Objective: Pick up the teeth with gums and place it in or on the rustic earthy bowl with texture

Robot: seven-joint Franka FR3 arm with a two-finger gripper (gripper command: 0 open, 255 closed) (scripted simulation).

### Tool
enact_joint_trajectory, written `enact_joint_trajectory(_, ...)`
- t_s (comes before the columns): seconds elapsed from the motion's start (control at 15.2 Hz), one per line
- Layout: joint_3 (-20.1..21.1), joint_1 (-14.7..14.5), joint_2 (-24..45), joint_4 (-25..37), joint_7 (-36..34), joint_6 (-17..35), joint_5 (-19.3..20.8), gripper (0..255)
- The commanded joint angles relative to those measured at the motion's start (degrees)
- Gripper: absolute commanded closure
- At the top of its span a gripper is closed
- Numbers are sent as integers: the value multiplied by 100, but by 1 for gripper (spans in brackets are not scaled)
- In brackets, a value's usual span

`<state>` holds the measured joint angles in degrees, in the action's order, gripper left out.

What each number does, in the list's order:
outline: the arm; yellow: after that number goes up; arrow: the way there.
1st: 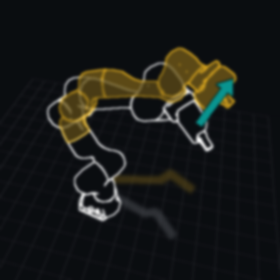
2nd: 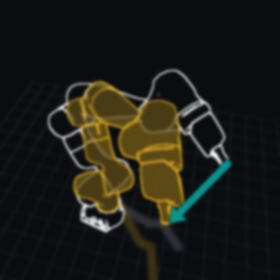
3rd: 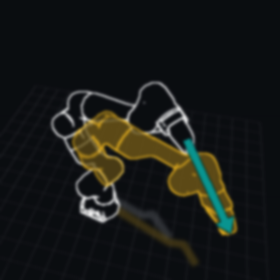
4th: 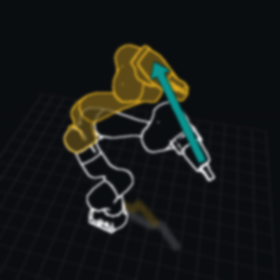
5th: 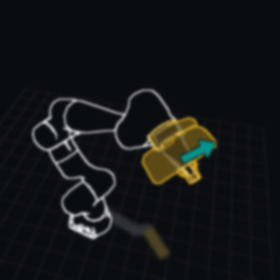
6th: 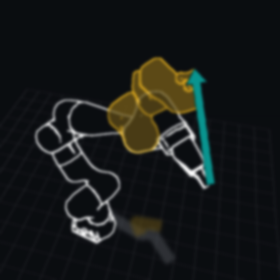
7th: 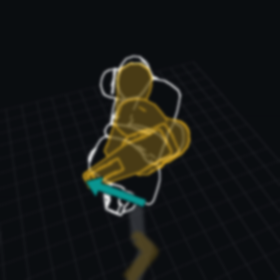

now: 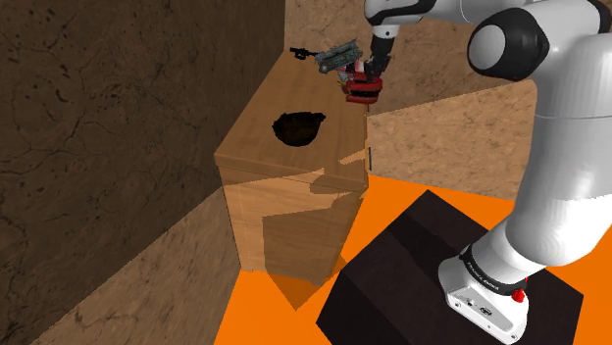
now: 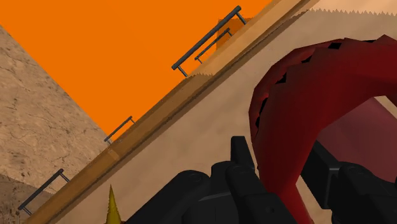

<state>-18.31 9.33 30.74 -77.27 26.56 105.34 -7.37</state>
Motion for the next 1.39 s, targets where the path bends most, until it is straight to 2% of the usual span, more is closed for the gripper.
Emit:
enact_joint_trajectory(0.0, 40, -164, -47, -27, -205, -17, 29, 255)
enact_joint_trajectory(0.59, 285, -870, 194, 543, -1208, -348, 80, 255)
enact_joint_trajectory(0.92, 424, -1198, 574, 1261, -1742, -687, 68, 255)
enact_joint_trajectory(1.06, 492, -1337, 853, 1773, -2000, -920, 53, 255)
enact_joint_trajectory(1.32, 492, -1371, 827, 1419, -1991, -594, 51, 255)
